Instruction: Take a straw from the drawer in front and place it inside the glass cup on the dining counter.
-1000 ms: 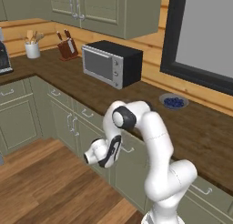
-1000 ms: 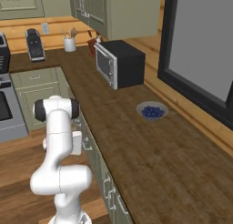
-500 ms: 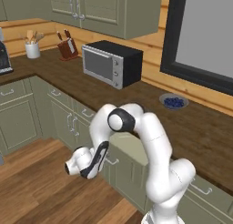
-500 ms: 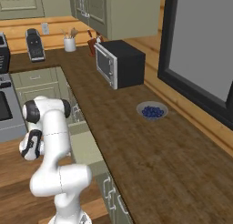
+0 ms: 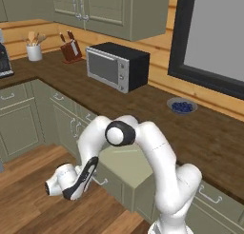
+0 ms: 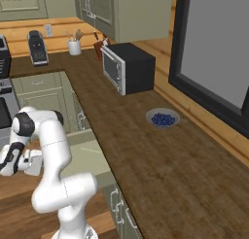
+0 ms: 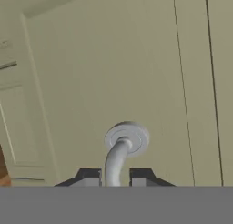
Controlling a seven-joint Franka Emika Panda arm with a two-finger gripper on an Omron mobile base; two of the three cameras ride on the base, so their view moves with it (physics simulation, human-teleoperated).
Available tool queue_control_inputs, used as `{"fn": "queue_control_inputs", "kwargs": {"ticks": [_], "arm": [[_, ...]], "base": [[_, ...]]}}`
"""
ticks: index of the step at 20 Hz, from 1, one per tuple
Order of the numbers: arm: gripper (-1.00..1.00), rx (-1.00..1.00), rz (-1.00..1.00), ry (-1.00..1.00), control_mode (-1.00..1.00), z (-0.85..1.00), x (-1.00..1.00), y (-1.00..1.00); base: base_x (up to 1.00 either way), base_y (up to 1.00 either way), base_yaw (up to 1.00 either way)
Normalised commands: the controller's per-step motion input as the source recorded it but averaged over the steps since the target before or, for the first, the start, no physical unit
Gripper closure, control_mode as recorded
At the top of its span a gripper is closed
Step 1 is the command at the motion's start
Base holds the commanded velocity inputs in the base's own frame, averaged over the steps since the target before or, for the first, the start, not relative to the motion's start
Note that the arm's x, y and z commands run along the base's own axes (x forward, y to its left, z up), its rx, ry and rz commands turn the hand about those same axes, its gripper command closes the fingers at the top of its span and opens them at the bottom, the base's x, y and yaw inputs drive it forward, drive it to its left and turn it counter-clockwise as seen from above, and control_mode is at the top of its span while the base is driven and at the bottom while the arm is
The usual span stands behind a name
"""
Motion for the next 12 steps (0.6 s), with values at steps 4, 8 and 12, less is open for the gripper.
{"fn": "queue_control_inputs", "kwargs": {"ticks": [4, 8, 12], "arm": [[-1.0, 0.36, 0.03, 0.14, -1.0, 0.56, -0.35, 0.42], [-1.0, 0.6, 0.06, 0.38, -1.0, 0.93, -0.39, 0.04], [-1.0, 0.63, 0.01, 0.38, -1.0, 0.99, -0.23, -0.12]], "base": [[0.0, 0.0, 0.0], [0.0, 0.0, 0.0], [0.0, 0.0, 0.0]]}}
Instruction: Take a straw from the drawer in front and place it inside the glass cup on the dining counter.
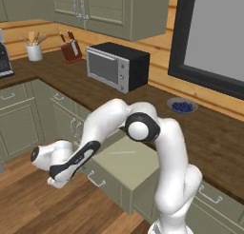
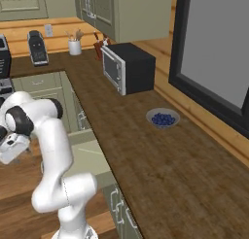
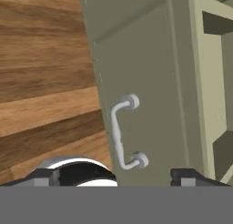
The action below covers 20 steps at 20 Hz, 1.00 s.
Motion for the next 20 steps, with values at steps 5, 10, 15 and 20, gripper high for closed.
{"fn": "queue_control_inputs", "kwargs": {"ticks": [5, 10, 15, 20], "arm": [[-1.0, 0.39, -0.04, 0.21, -1.0, 1.0, 0.18, -0.66], [-1.0, 0.21, -0.06, 0.18, -1.0, 0.87, 0.52, -0.82], [-1.0, 0.02, -0.02, 0.12, -1.0, 0.11, 0.64, -0.68], [-1.0, 0.0, 0.0, 0.05, -1.0, -0.28, 0.42, -0.4]], "base": [[0.0, 0.0, 0.0], [0.0, 0.0, 0.0], [0.0, 0.0, 0.0], [0.0, 0.0, 0.0]]}}
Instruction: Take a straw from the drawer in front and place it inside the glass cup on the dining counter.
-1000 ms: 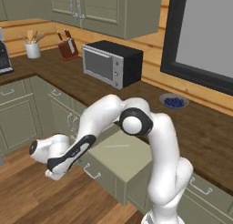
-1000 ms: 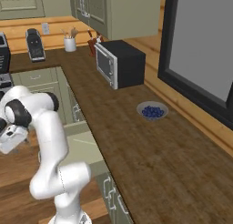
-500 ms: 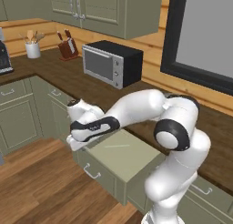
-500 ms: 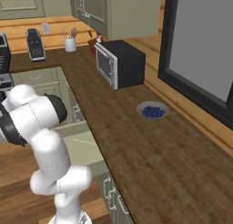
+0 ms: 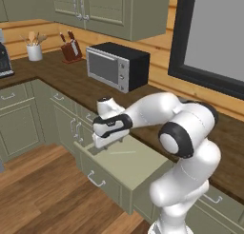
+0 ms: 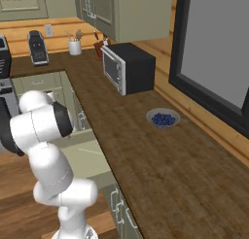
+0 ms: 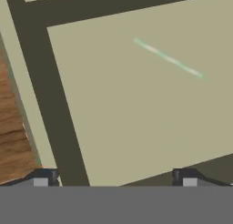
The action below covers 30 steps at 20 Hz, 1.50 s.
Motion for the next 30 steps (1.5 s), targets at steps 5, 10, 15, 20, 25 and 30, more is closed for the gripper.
{"fn": "queue_control_inputs", "kwargs": {"ticks": [5, 10, 15, 20, 25, 30], "arm": [[-1.0, 0.0, 0.0, 0.02, -1.0, -0.55, 0.16, -0.07], [-1.0, 0.0, 0.0, 0.04, -1.0, -0.59, 0.03, 0.0], [-1.0, 0.0, 0.0, 0.03, -1.0, -0.44, 0.02, 0.0], [-1.0, 0.03, 0.04, 0.08, -1.0, -0.27, -0.02, 0.22], [-1.0, 0.01, 0.05, 0.05, -1.0, -0.21, -0.15, 0.52], [-1.0, 0.0, 0.08, 0.02, -1.0, -0.14, -0.48, 0.89]], "base": [[0.0, 0.0, 0.0], [0.0, 0.0, 0.0], [0.0, 0.0, 0.0], [0.0, 0.0, 0.0], [0.0, 0.0, 0.0], [0.0, 0.0, 0.0]]}}
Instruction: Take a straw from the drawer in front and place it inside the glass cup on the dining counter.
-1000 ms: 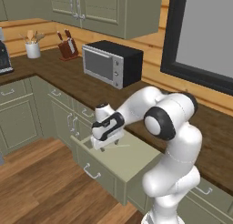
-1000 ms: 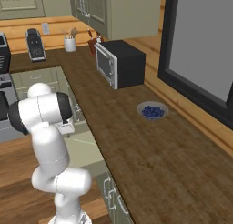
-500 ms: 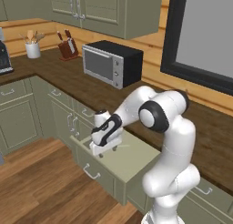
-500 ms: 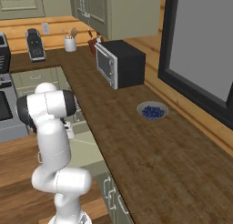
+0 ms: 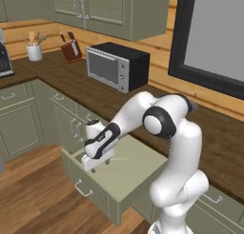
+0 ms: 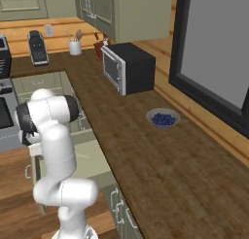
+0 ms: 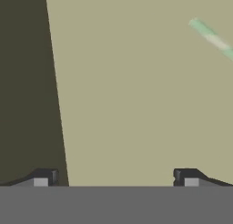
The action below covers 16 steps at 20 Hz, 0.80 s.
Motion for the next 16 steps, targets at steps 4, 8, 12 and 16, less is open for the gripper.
{"fn": "queue_control_inputs", "kwargs": {"ticks": [4, 8, 12, 16], "arm": [[-1.0, 0.0, 0.11, -0.01, -1.0, 0.03, -0.78, 0.81], [-1.0, 0.0, 0.05, -0.08, -1.0, 0.39, -0.22, -0.14], [-1.0, 0.0, 0.03, 0.0, -1.0, 0.38, 0.48, -0.56], [-1.0, 0.0, 0.06, 0.0, -1.0, 0.14, 0.66, -0.49]], "base": [[0.0, 0.0, 0.0], [0.0, 0.0, 0.0], [0.0, 0.0, 0.0], [0.0, 0.0, 0.0]]}}
